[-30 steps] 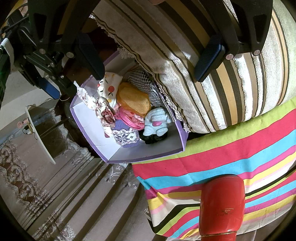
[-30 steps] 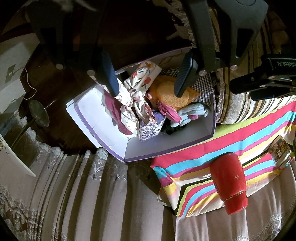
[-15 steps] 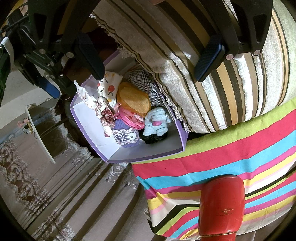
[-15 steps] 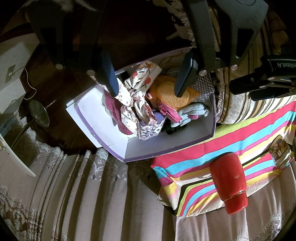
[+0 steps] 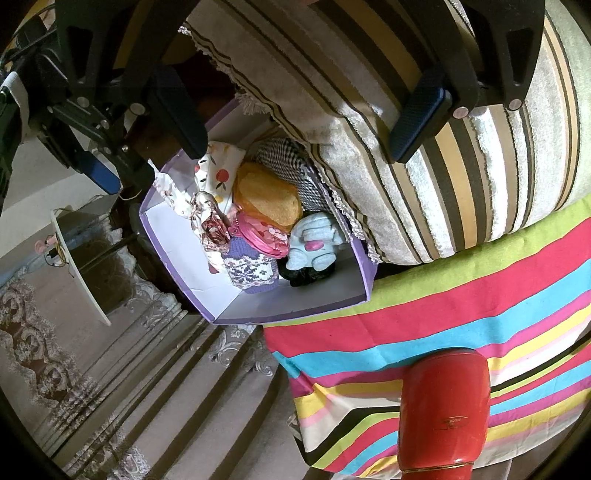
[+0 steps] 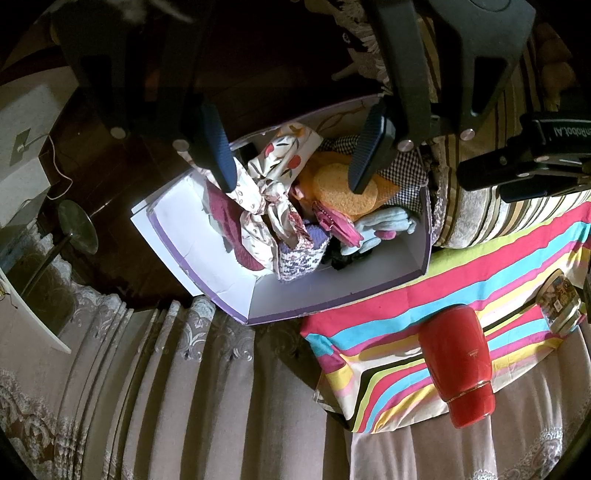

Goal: Organize soft objects

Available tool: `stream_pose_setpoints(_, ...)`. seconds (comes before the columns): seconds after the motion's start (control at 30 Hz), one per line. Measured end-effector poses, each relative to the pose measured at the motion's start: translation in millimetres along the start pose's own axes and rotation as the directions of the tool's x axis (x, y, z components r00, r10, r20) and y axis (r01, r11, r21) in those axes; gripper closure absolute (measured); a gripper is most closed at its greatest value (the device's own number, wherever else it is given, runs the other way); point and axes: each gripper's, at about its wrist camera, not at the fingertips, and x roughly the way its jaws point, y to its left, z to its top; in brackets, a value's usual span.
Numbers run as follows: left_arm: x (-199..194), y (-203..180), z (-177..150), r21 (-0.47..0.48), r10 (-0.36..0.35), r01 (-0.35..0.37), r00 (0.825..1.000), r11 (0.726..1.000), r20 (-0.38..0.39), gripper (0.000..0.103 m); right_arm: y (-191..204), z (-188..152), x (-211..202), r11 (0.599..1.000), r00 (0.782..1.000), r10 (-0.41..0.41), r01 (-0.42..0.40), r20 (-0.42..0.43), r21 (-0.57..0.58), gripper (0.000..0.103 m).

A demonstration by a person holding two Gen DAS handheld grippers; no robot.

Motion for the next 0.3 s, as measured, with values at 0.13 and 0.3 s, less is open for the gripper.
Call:
stream_pose_setpoints(0.13,0.6,-3.8,0.5,0.012,0.007,-0.007,1.0,1.0,0.013,0.001,-0.6,-0.6,1.3,1.0,1.0,0.003,-0.003,-0.002,-0.001,0.037)
stream_pose_setpoints(0.3,5.5,-12.0,3.6,0.033,0.015,-0.016,1.0,0.999,0.019,0.0,0.3,-2.0,1.7,1.0,1.0,0.004,-0.004,-0.005,0.0,0.037)
